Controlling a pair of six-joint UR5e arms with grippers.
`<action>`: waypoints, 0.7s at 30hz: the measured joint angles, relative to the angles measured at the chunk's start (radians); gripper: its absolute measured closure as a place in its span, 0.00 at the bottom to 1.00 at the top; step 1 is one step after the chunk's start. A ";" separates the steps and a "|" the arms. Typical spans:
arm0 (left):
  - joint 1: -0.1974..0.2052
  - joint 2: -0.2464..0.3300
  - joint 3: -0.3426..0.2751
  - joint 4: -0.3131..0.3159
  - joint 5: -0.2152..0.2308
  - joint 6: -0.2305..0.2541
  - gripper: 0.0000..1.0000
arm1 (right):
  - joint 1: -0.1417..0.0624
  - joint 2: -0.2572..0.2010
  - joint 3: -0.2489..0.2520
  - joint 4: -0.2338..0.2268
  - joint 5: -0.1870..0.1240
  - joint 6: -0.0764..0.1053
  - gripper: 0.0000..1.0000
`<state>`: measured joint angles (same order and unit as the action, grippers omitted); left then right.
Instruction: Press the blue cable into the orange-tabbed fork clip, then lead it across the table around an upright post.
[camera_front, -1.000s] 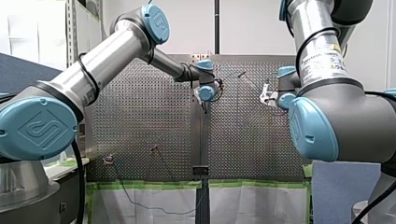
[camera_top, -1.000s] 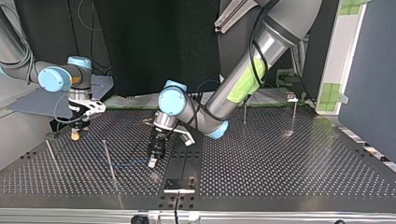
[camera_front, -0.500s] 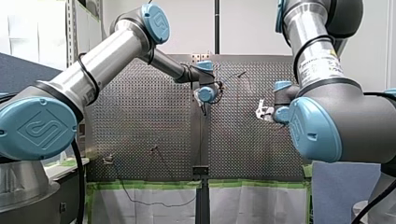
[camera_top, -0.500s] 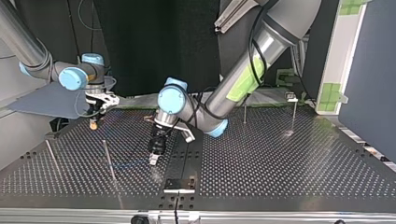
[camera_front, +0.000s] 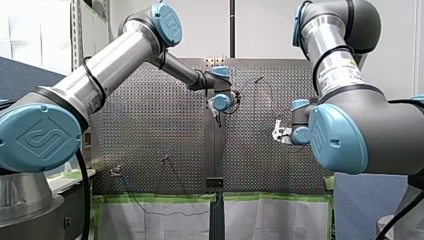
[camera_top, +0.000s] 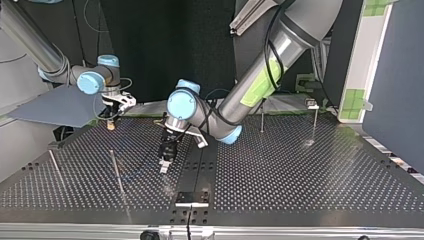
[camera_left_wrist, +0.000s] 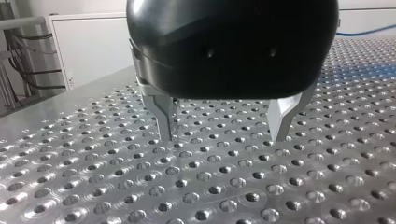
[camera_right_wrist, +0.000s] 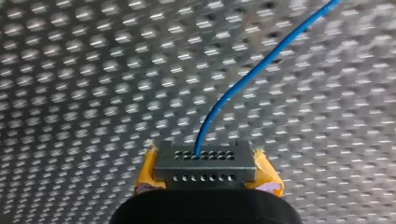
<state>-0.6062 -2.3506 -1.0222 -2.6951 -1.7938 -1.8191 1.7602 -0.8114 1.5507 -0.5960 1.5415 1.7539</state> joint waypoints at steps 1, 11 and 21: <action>0.000 0.000 0.000 -0.001 0.000 0.000 0.00 | 0.000 0.009 0.000 -0.002 0.003 -0.003 1.00; 0.001 0.000 -0.001 -0.002 -0.008 0.000 0.00 | 0.003 0.111 0.008 -0.049 0.033 -0.015 1.00; 0.000 0.000 0.000 -0.012 -0.029 0.000 0.00 | -0.007 0.216 0.008 -0.122 0.045 -0.017 1.00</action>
<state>-0.6064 -2.3507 -1.0227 -2.7074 -1.8224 -1.8192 1.7528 -0.5951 1.5584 -0.7176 1.5864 1.7373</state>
